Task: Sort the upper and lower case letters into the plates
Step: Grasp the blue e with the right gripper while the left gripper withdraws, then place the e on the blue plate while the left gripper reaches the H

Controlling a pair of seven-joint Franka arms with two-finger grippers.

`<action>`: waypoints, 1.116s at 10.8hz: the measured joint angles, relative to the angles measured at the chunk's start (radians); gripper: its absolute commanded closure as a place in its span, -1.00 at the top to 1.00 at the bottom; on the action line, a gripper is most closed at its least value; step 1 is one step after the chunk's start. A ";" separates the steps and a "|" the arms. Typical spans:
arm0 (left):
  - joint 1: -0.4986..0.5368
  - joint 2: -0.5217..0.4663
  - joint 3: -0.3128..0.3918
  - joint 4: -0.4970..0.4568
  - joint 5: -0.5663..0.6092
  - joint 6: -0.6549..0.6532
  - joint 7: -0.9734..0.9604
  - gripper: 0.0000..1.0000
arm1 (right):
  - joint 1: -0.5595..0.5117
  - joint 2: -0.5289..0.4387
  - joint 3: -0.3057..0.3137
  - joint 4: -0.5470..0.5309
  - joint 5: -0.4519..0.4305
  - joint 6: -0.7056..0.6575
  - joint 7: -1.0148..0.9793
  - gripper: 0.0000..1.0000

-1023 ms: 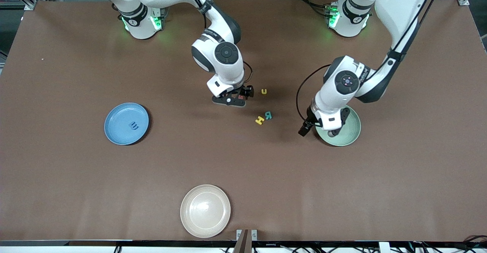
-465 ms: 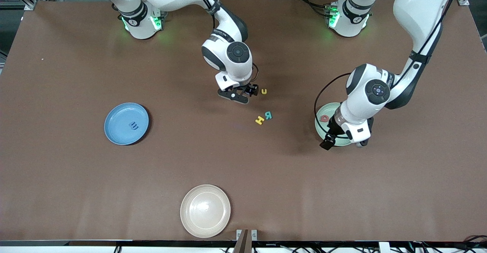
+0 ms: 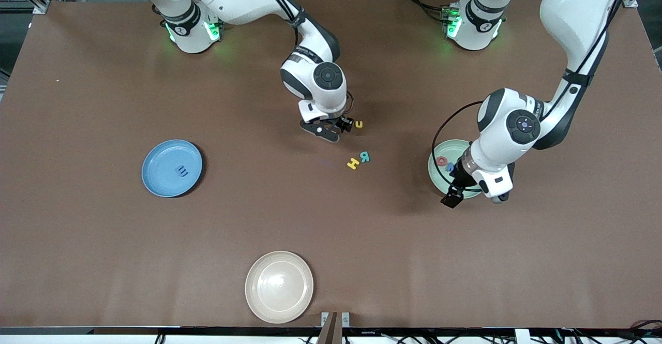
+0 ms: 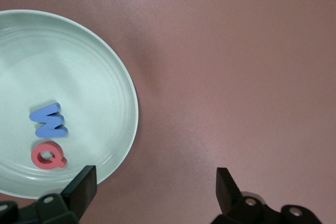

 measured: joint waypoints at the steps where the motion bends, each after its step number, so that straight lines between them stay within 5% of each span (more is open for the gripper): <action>1: 0.000 0.000 0.000 0.000 0.000 0.000 0.000 1.00 | 0.002 0.004 0.000 0.000 0.000 0.003 0.010 0.49; 4: -0.001 0.000 -0.001 0.000 0.000 0.000 0.000 1.00 | 0.009 0.009 0.000 0.000 0.000 0.014 0.046 0.16; 7: -0.006 0.000 -0.005 0.000 0.000 0.000 0.000 1.00 | 0.015 0.013 0.000 0.000 0.000 0.026 0.057 -0.55; 10: -0.016 0.000 -0.009 0.000 0.000 -0.002 0.000 1.00 | 0.015 0.016 0.000 0.001 0.000 0.034 0.058 -1.00; 12: -0.046 0.004 -0.014 0.000 0.000 -0.002 0.000 1.00 | 0.015 0.016 -0.001 0.001 -0.004 0.034 0.057 -1.00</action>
